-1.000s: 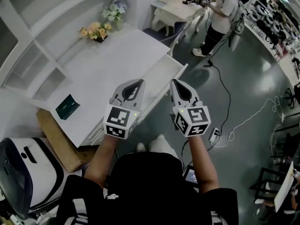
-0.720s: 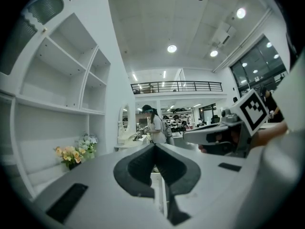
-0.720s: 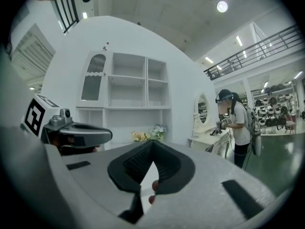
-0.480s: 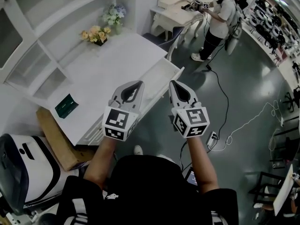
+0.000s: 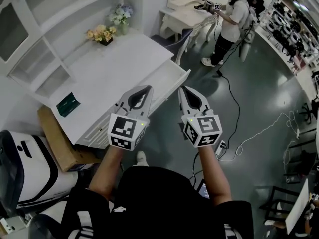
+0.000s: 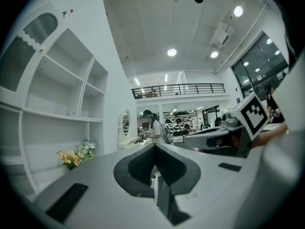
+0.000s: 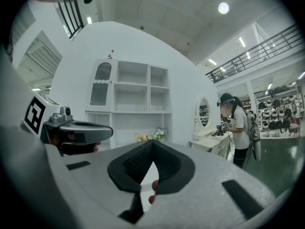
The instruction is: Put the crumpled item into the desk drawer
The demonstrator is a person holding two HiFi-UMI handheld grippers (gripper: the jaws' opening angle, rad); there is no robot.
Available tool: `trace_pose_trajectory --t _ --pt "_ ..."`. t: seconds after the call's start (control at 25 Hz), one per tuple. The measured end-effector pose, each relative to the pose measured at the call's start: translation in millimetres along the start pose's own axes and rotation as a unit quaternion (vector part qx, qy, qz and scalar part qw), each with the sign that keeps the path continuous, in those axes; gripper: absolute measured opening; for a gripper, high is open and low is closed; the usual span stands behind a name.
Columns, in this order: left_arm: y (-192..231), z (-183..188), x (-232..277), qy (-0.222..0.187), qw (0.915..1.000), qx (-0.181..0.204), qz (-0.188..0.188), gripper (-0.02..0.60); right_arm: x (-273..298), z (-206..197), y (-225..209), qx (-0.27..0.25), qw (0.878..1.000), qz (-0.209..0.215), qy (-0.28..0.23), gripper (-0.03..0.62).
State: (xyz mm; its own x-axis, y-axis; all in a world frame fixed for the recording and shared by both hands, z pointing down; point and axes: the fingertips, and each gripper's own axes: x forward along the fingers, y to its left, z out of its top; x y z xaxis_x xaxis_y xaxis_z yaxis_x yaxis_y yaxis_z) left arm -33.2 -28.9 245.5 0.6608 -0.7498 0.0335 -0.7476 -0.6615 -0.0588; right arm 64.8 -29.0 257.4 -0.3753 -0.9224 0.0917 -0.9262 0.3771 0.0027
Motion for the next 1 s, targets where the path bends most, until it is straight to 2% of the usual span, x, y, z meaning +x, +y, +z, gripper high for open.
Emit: trace_pose_trajectory --t 0.6,1.0 --pt "-53 10 -38 -0.008 0.9998 0.001 0.017 0.006 -64 0 6 0.004 1.000 0.010 -0.015 -0.005" --pt "-74 7 -60 -0.007 0.9997 0.002 0.025 0.006 -92 -3 14 0.002 1.000 0.013 -0.018 -0.005"
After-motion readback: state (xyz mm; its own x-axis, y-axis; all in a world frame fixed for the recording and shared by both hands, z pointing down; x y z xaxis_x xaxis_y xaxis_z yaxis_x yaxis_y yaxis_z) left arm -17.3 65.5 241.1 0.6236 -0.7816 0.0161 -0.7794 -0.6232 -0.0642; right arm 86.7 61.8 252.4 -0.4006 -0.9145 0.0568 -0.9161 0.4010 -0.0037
